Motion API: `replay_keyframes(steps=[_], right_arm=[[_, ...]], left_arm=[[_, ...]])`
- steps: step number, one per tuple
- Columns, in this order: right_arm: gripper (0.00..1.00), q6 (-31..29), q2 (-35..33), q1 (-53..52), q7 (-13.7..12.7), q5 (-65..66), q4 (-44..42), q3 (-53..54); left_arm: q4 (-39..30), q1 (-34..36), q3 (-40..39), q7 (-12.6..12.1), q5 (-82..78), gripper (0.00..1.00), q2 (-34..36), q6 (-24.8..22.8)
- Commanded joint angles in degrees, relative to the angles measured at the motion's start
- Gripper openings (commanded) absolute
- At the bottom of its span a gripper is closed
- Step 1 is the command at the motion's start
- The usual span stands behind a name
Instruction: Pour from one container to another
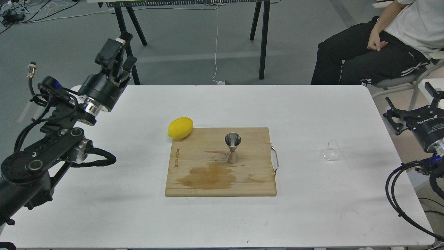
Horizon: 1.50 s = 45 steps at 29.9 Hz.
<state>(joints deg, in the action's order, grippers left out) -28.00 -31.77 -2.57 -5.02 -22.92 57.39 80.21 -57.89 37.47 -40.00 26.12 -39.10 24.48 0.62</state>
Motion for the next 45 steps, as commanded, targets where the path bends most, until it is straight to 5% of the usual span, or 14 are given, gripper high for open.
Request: replay_keyframes(steps=[1,4,13,24,36,45], right_arm=[[0.99,0.00,1.70,6.25,1.25,-0.19,5.44,0.03],[0.99,0.00,3.11,10.12,0.90,-4.48,8.08,-0.75],[0.99,20.60,7.15,12.24,0.72,-8.89,15.30,-0.59],[0.99,37.48,9.00,8.12,0.72,-8.81,13.46,-1.90],[0.97,38.37,13.48,-0.41,1.07,-7.06,5.20,-6.47],[0.82,37.67,15.33,-3.49,0.63,-6.88,0.02,-6.82]], left_arm=[[7.06,0.41,-4.90,-0.19,14.53,0.99,-1.71,-7.11],[10.94,0.50,-6.32,-0.45,25.00,0.99,-2.51,-10.63],[14.91,0.93,-9.21,-6.69,37.95,1.00,-2.33,-13.01],[14.91,0.93,-9.48,-6.69,37.95,1.00,-2.24,-12.58],[14.91,1.02,-9.31,-6.69,37.87,1.00,-2.07,-12.66],[14.91,1.02,-9.13,-6.52,37.78,1.00,-1.98,-12.57]])
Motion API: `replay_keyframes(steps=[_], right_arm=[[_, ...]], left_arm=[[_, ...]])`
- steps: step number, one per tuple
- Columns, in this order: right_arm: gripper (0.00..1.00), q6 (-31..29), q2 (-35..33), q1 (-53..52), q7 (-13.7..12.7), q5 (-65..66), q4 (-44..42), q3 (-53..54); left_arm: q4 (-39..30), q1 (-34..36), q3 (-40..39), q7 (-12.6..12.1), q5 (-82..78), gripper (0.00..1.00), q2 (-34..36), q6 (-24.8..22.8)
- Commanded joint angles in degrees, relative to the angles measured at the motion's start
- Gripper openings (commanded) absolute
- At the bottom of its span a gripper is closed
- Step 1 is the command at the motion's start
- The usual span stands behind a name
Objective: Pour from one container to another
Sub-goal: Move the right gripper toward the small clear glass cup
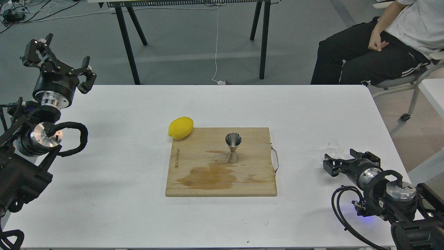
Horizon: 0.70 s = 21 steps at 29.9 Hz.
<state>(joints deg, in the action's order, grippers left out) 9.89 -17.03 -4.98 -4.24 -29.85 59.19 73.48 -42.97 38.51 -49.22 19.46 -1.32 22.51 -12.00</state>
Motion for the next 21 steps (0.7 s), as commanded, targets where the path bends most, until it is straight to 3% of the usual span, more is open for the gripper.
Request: replay_keyframes(steps=[1,8,21], right_arm=[[0.81,-0.57,0.86,-1.61,-0.24,0.06,-2.85,-0.09],[0.58,-2.07,1.65,-5.57,-1.56,0.50,-7.25,-0.27],[0.34,-5.06,2.18,-4.34,-1.56,0.50,-7.08,-1.85]], left_arm=[[0.00,-0.01,0.09,0.23,0.00,1.00,-0.01,0.04],[0.00,0.07,0.09,0.14,-0.09,1.00,0.25,0.13],[-0.18,0.07,0.09,0.32,-0.09,1.00,0.87,0.57]])
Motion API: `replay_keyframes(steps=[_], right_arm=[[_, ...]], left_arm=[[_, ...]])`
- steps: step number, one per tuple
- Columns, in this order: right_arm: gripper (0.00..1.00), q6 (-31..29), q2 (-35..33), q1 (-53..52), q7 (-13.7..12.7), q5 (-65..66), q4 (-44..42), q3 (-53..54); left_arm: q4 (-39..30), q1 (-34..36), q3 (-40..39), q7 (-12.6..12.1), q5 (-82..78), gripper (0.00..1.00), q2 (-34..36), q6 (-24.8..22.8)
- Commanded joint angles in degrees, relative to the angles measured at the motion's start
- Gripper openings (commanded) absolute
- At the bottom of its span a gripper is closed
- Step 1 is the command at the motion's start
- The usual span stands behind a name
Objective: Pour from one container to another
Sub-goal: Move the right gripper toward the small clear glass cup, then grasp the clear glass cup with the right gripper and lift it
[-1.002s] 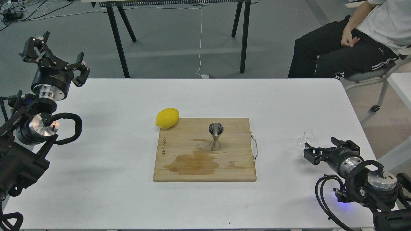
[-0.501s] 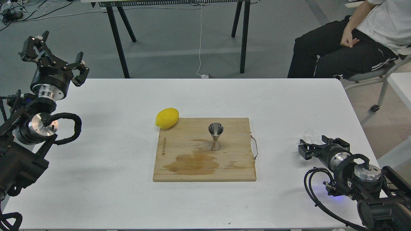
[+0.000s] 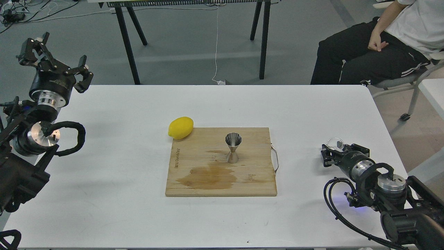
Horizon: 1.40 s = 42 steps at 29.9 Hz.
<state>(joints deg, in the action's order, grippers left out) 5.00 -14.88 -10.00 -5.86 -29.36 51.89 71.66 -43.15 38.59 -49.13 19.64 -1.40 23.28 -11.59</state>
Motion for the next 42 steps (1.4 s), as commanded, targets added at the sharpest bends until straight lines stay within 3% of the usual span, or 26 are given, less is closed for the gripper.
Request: replay_keyframes(steps=[1,5,11,19,25,33,42], right_arm=[[0.34,-0.17,0.03,1.03,0.06,0.00,0.66,-0.11],[0.34,-0.17,-0.41,2.26,-0.02,0.09,4.26,-0.11],[0.34,1.06,-6.20,5.16,-0.03,0.52,17.96,-0.46],[0.34,9.92,-8.59,2.62,0.15,8.33,32.82,-4.24],[0.34,12.40,-9.03,-6.95,0.68,16.52,33.80,-17.58],[0.34,13.89,-8.41,-15.75,0.68,24.85,33.72,-27.35],[0.34,15.83,-4.73,-16.72,0.15,44.54,32.93,-30.34]], left_arm=[[0.00,0.00,0.00,0.22,0.00,1.00,0.10,0.34],[-0.09,0.00,-0.09,0.22,0.00,1.00,0.19,0.78],[-0.18,0.00,-0.18,0.22,0.00,1.00,0.98,0.87],[-0.44,0.00,-0.27,0.22,0.00,1.00,0.98,1.66],[-0.44,0.00,-0.27,0.22,0.00,1.00,1.42,1.66],[-0.44,0.00,-0.18,0.22,0.00,1.00,1.86,2.71],[-0.44,0.17,-0.27,0.22,0.00,1.00,2.03,2.89]])
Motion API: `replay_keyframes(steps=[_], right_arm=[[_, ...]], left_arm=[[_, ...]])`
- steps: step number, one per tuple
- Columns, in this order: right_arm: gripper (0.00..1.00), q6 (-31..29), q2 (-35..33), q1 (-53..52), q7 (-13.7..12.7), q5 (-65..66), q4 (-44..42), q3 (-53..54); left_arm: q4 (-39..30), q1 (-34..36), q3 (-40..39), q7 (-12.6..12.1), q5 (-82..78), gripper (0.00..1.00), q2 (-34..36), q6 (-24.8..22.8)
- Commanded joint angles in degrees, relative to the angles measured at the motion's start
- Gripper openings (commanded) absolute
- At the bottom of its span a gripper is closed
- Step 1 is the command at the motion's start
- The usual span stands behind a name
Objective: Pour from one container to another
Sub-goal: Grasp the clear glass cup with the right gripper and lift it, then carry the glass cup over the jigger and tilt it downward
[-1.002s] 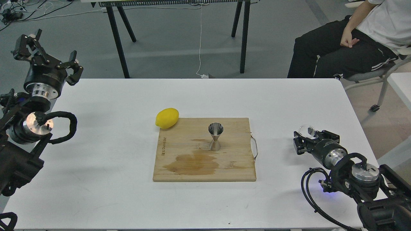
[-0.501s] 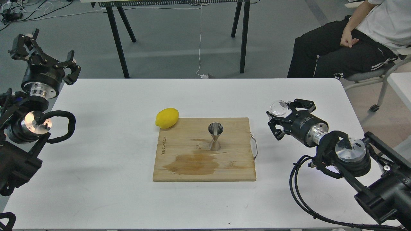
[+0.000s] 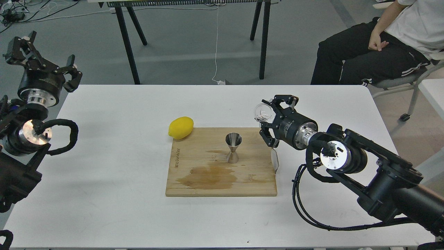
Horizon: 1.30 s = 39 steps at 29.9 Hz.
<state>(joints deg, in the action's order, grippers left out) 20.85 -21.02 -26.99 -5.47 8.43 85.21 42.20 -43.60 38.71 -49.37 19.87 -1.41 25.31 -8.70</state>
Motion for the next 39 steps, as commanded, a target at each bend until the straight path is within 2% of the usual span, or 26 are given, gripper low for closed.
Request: replay_keyframes(steps=[1,11,39], right_arm=[[0.34,-0.02,1.94,0.27,-0.24,8.51,-0.48,-1.42],[0.34,-0.11,4.06,-0.52,-0.24,12.30,-0.57,-4.23],[0.34,0.25,7.66,-4.22,0.55,35.51,-4.70,-14.96]], left_arm=[[0.01,-0.03,-0.03,-0.01,0.00,1.00,0.00,0.00],[0.01,-0.03,-0.03,-0.01,0.00,1.00,-0.09,0.61],[0.01,0.05,-0.03,-0.01,-0.09,1.00,0.00,0.53]])
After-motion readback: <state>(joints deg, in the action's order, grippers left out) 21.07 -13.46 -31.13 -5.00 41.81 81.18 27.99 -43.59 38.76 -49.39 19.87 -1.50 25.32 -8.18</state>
